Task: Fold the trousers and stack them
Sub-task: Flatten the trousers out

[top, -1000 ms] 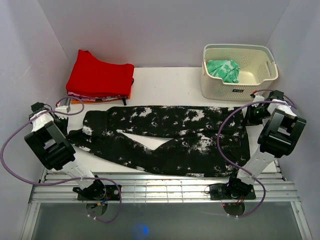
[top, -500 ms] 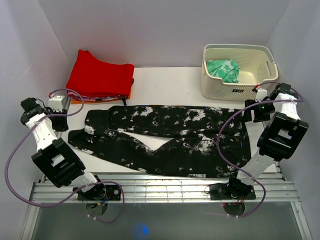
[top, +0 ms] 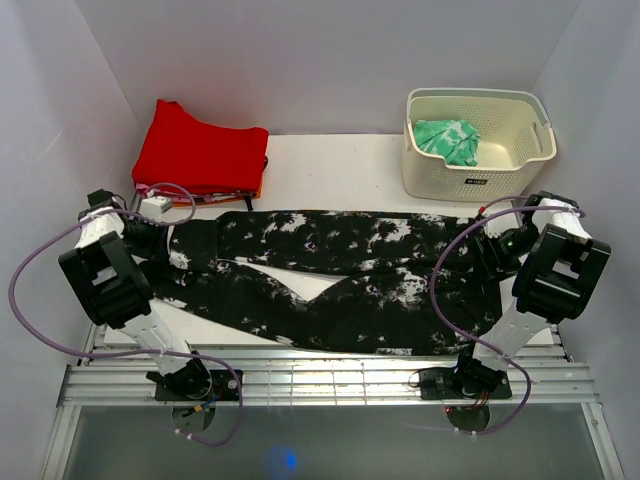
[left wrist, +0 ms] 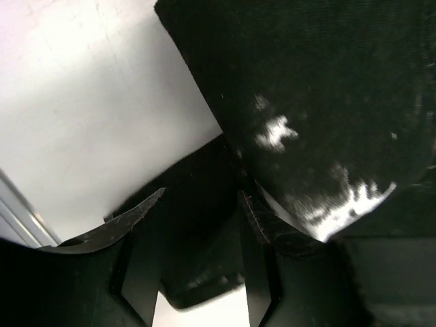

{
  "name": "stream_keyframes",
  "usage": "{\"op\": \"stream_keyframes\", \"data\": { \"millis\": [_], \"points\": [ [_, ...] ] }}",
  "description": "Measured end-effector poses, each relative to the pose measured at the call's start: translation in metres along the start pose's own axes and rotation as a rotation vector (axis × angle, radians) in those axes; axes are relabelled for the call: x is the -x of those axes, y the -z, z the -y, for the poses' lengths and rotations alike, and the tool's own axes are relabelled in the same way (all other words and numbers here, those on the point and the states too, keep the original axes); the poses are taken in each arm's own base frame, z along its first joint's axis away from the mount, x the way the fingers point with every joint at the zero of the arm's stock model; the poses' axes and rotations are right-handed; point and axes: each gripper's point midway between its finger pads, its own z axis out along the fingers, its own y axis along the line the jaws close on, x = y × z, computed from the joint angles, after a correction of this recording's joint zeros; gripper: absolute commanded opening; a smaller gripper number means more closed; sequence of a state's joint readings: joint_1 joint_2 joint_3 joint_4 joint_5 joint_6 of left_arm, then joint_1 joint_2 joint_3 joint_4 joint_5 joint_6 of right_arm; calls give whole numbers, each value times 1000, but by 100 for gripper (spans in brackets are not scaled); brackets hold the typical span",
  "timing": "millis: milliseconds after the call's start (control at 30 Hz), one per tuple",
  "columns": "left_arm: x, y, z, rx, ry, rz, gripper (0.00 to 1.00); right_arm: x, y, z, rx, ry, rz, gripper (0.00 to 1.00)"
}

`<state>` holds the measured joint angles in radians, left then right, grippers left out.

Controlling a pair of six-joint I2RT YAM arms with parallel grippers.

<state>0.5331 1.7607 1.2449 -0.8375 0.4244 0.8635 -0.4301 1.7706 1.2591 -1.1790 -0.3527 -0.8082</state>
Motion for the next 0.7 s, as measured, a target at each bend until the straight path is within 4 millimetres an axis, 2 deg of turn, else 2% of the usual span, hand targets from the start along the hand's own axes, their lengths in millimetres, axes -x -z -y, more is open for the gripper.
{"op": "stream_keyframes", "data": {
  "millis": [100,167,200,267,300,367,467,567,600,667,700],
  "points": [
    [2,-15,-5,-24,-49,-13,52,-18,-17,-5,22,3,-79,67],
    [4,-20,-6,-27,-79,-14,46,-26,-27,-7,23,11,-118,67],
    [5,-21,-6,-26,-91,-15,31,-28,-32,-6,16,19,-131,67],
    [6,-23,-7,-18,-93,-19,19,-33,-40,-2,-10,25,-165,66],
    [6,-24,-9,-10,-90,-25,9,-34,-42,-1,-22,25,-173,66],
    [5,-24,-10,1,-71,-31,0,-34,-42,1,-38,16,-180,66],
    [-5,-18,-20,34,27,-36,0,-34,-43,2,-54,-3,-185,66],
    [-30,2,-42,108,187,-48,0,-34,-43,3,-62,-14,-187,66],
    [-43,14,-52,156,268,-60,0,-34,-43,4,-69,-16,-192,66],
    [-66,36,-63,238,399,-85,13,-35,-43,5,-81,-16,-200,66],
    [-74,39,-61,257,439,-107,26,-36,-42,6,-88,-15,-206,66]
  ]
}}
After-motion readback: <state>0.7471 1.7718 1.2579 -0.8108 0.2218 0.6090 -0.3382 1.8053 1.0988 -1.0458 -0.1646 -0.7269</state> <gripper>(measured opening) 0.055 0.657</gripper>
